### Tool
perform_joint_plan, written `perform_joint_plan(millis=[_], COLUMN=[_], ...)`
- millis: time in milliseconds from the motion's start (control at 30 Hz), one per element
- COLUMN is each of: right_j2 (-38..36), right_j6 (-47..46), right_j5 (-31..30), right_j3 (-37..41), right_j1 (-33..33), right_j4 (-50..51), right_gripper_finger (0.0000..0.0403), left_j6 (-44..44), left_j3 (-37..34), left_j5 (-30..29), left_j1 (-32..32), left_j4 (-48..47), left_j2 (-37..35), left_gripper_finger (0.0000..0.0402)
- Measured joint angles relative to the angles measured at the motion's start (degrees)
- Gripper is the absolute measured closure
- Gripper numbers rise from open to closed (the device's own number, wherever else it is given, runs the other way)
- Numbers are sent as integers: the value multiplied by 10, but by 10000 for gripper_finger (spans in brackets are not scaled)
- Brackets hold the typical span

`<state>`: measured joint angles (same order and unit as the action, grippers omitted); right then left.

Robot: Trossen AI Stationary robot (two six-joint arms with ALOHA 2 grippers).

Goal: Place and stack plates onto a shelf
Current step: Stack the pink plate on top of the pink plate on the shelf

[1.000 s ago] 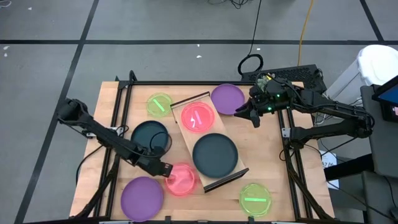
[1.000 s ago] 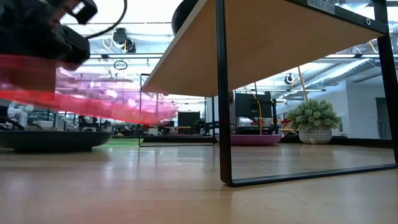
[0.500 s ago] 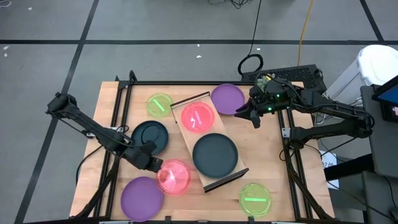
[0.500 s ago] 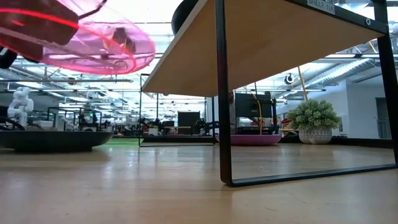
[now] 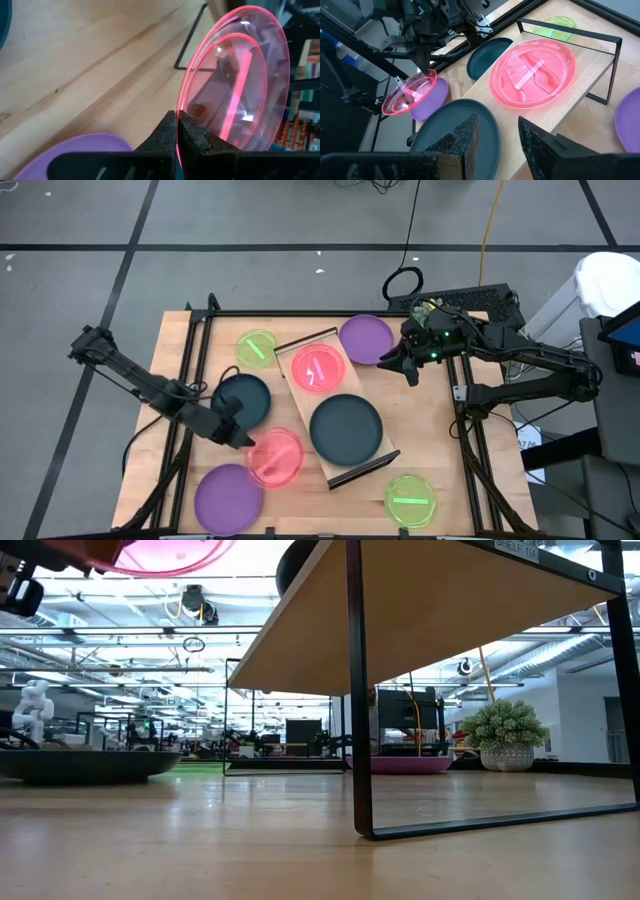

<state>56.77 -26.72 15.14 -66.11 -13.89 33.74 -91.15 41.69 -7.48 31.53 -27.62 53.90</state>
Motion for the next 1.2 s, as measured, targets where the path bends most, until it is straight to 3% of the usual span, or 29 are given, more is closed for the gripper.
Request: perform_joint_plan(millis=[400,567,800,1000,1200], right_j2=[0,0,0,0,0], right_j6=[-17,-42,-112,-132,-155], right_j5=[-3,-1,-3,-19,-49], right_j3=[0,0,0,0,0], right_j1=[0,0,0,0,0], right_j4=[8,13,2,-9,-27], right_gripper_finger=[282,282,282,282,282], left_j6=[23,35,73,157,170], left_j3=[0,0,0,1,1], left_j5=[-19,-64,-156,-167,-172], left_j1=[-1,-20,-104,-198,-286], left_j4=[19,49,107,159,160], left_j2=[-33,-46,-47,-44,-44], left_gripper_finger=[399,399,399,399,399])
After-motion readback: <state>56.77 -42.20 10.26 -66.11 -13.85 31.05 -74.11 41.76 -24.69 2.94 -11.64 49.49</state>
